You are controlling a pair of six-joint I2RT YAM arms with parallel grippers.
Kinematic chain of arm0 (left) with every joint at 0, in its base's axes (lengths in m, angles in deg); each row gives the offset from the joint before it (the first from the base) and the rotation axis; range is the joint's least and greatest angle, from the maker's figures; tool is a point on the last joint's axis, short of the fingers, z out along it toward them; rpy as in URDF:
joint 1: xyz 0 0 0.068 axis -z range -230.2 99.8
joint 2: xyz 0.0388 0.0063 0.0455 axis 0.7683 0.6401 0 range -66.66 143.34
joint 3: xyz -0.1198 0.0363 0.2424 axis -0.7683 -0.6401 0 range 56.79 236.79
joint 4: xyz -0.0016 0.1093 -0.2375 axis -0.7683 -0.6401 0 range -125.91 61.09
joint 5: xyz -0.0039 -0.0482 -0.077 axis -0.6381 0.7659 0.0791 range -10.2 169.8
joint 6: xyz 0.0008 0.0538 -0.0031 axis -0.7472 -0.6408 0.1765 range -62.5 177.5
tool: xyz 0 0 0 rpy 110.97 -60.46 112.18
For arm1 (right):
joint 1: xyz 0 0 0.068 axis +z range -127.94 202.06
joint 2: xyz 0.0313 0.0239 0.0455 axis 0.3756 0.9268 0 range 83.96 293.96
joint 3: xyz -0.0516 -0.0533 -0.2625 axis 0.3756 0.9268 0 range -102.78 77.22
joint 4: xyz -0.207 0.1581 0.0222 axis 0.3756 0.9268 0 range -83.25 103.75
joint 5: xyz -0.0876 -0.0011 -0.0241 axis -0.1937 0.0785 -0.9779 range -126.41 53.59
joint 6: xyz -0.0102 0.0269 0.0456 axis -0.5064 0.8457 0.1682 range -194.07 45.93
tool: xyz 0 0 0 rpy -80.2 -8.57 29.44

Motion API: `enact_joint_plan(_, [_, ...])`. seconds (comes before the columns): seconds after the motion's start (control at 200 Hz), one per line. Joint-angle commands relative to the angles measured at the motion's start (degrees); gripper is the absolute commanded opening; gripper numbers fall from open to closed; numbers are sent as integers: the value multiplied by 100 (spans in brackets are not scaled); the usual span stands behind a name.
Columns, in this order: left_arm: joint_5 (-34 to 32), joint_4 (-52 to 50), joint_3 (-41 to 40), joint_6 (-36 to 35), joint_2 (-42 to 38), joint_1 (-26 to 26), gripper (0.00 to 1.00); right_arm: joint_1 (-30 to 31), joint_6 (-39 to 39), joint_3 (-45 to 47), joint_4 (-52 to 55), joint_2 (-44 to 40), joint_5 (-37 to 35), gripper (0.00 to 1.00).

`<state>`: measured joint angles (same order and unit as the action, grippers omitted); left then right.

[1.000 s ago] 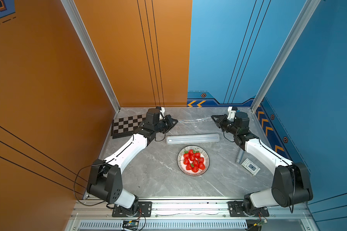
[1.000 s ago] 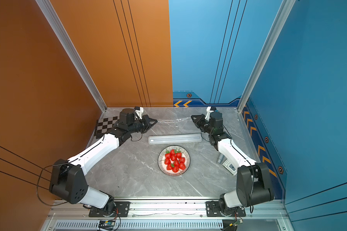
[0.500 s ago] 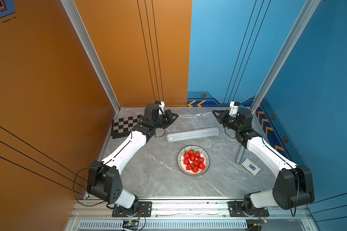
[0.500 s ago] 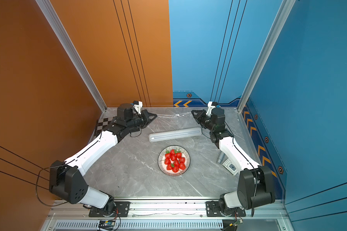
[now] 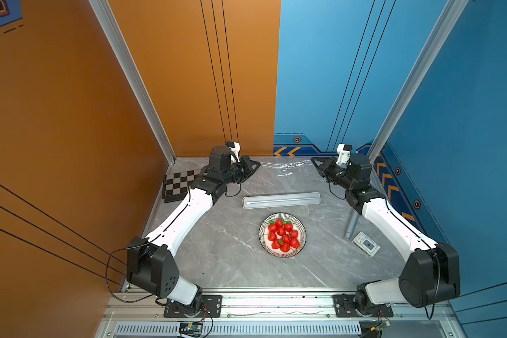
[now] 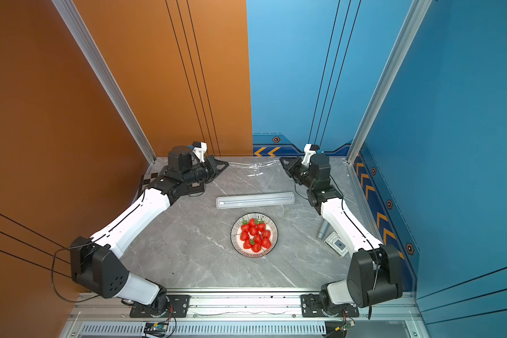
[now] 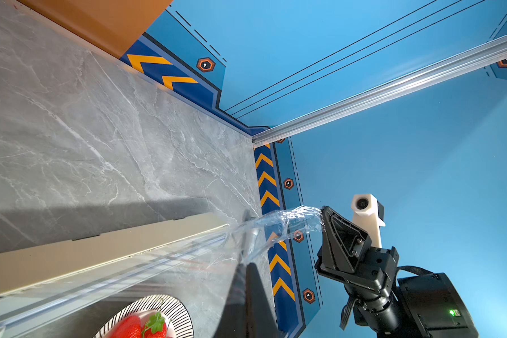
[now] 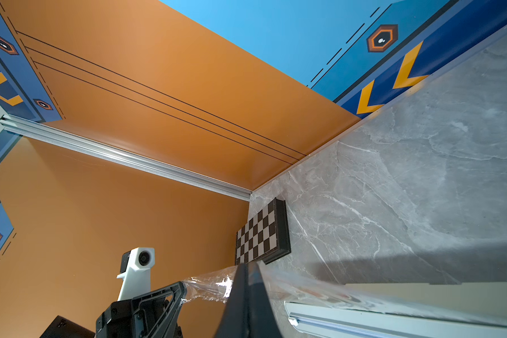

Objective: Wrap the plate with plastic wrap
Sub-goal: Pull the plastic wrap from the plastic wrap cutting box.

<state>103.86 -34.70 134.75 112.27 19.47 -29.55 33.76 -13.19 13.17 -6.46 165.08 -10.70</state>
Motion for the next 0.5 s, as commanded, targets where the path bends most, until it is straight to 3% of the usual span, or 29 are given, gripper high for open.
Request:
enact_joint_plan(0.0, [-57, 65, 390, -209, -145, -45, 0, 48, -85, -365, -169, -246, 4, 0])
enact_joint_plan(0.496, [-92, -155, 986, -308, -82, -43, 0, 85, -85, -892, -24, -237, 13, 0])
